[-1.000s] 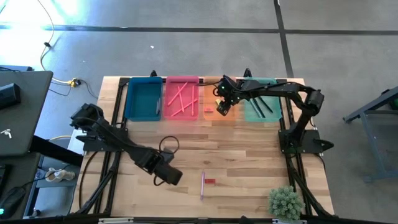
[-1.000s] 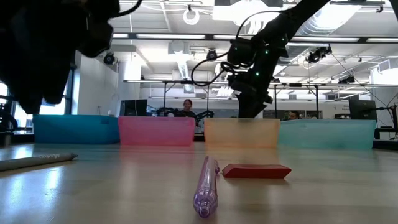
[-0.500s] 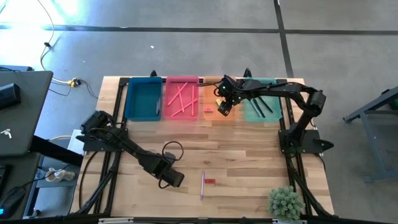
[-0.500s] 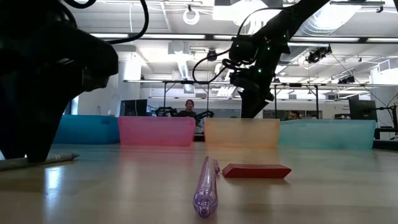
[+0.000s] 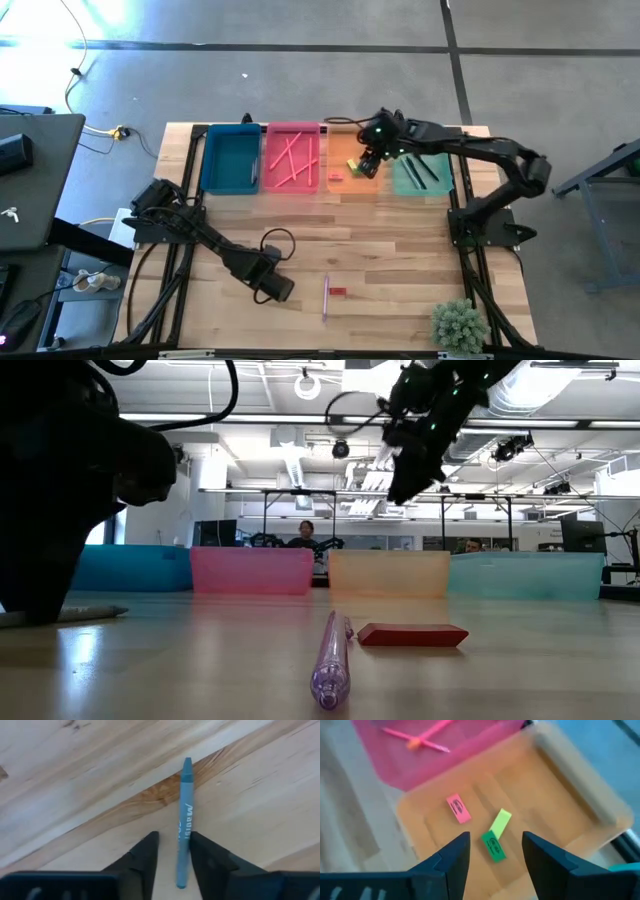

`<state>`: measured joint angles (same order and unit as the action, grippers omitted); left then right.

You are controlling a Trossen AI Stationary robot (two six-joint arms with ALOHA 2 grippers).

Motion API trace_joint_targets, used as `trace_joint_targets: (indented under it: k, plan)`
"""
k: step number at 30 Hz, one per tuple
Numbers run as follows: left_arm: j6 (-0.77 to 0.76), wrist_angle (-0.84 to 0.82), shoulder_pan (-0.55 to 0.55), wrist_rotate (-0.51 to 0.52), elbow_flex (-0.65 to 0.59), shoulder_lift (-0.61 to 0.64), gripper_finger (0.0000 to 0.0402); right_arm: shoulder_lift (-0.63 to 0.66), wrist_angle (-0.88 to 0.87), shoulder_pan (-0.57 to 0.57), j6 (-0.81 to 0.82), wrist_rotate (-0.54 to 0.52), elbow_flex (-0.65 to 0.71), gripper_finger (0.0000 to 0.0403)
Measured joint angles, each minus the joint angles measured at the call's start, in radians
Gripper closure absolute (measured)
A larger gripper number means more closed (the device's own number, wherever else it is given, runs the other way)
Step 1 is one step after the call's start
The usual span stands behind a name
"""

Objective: Sort crayons/erasers/pens/pencils in bins

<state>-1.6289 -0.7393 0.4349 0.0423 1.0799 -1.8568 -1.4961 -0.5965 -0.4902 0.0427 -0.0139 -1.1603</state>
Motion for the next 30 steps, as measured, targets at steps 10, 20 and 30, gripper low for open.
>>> trace_joint_targets:
  k: [10, 20, 30]
  plan:
    - [0.053, -0.005, 0.000, 0.014, -0.002, -0.001, 0.0393, 0.236, -0.103, 0.010, -0.024, 0.143, 0.000, 0.0232]
    - [0.088, 0.027, -0.003, -0.001, -0.009, 0.029, 0.0394, 0.344, -0.155, 0.145, 0.001, 0.358, 0.044, 0.0232]
    - [0.196, 0.239, -0.032, 0.132, -0.004, 0.112, 0.0396, 0.346, -0.115, 0.354, 0.037, 0.407, 0.047, 0.0232]
